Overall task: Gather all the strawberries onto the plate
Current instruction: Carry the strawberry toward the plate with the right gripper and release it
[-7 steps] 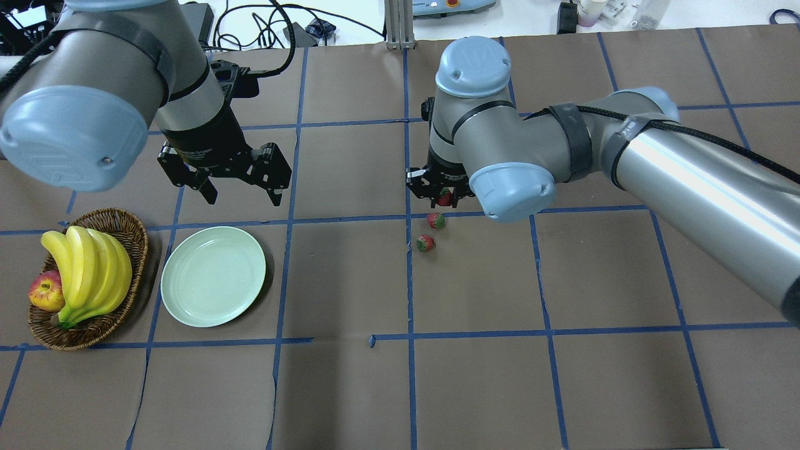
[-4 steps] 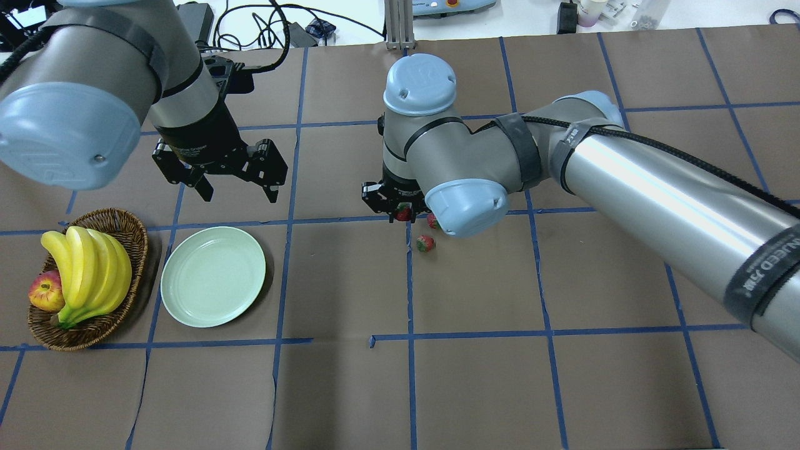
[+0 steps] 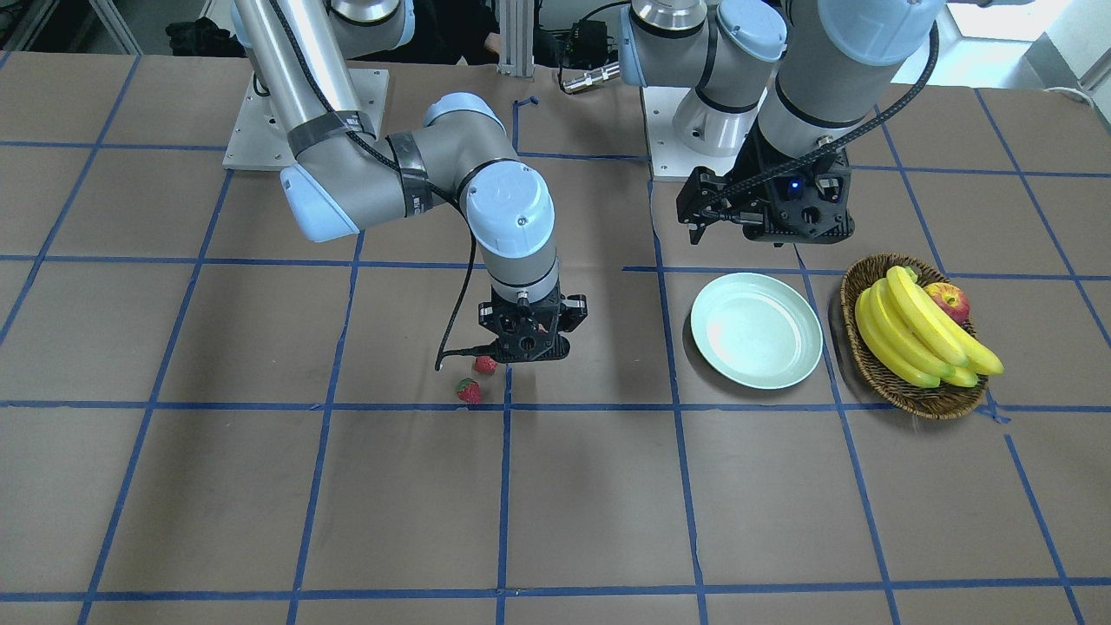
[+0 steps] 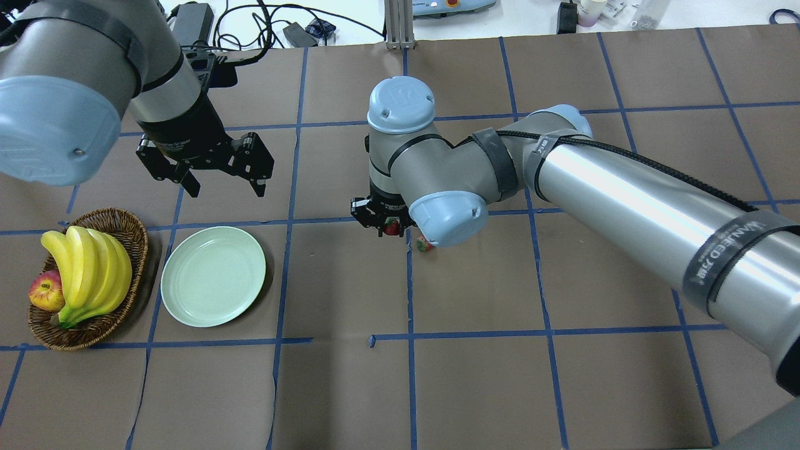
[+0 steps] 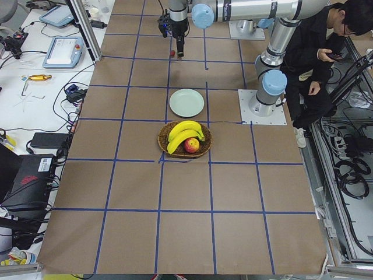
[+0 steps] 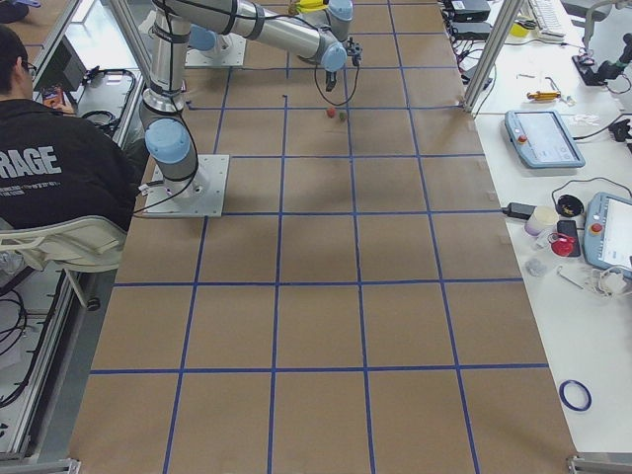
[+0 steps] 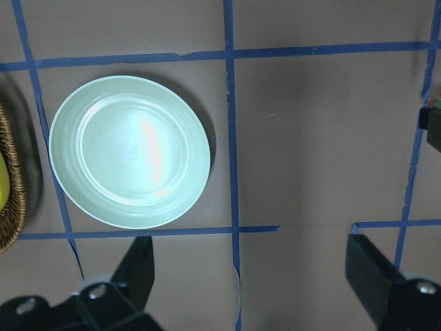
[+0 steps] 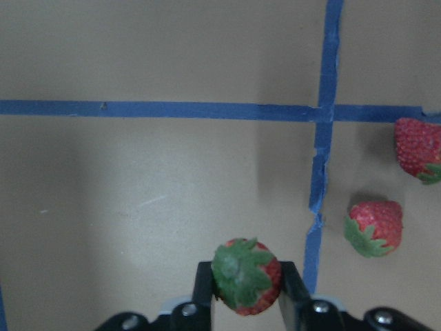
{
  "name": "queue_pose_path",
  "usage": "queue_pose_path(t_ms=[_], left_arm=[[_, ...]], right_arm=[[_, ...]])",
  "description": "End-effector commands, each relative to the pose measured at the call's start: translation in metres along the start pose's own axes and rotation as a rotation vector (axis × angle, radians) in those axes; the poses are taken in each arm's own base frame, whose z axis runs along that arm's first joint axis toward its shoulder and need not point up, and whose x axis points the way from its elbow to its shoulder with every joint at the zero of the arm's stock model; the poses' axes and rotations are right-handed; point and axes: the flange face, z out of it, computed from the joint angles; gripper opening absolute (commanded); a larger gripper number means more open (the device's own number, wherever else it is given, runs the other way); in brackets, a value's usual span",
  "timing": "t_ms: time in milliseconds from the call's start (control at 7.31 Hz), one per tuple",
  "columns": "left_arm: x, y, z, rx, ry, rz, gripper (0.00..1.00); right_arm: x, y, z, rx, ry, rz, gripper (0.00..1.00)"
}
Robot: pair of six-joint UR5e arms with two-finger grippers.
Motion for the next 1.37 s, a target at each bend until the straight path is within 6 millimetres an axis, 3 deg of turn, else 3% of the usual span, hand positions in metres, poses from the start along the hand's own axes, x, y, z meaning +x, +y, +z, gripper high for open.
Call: queue_pose_path(t_ms=[0, 137, 274, 410, 547, 957, 1231], left_arm=[[-0.003, 0.001, 0.001, -0.005, -0.001, -0.005, 1.00], [-0.003, 0.001, 0.004, -0.011, -0.001, -0.005, 1.00], [-0.003, 0.001, 0.004, -0.011, -0.001, -0.005, 1.00], [-0.003, 0.001, 0.005, -0.012, -0.001, -0.005, 1.00], [-0.002, 0.002, 0.006, -0.015, -0.001, -0.003, 1.00], [-0.003, 0.002, 0.006, -0.015, -0.001, -0.005, 1.00], [-0.002, 0.001, 0.006, -0.015, -0.001, -0.003, 1.00]], right_arm=[[-0.001, -0.002, 0.024, -0.036, 0.001, -0.005, 0.00], [0.000, -0.004, 0.033, -0.049, 0.006, -0.004, 0.00], [0.000, -0.004, 0.033, -0.051, 0.006, -0.002, 0.18], [0.000, -0.004, 0.033, -0.051, 0.006, -0.005, 0.47], [-0.001, -0.004, 0.032, -0.048, 0.004, -0.003, 0.98], [-0.003, -0.002, 0.015, -0.024, -0.004, 0.030, 1.00], [-0.003, 0.001, -0.020, 0.025, -0.009, 0.046, 1.00]])
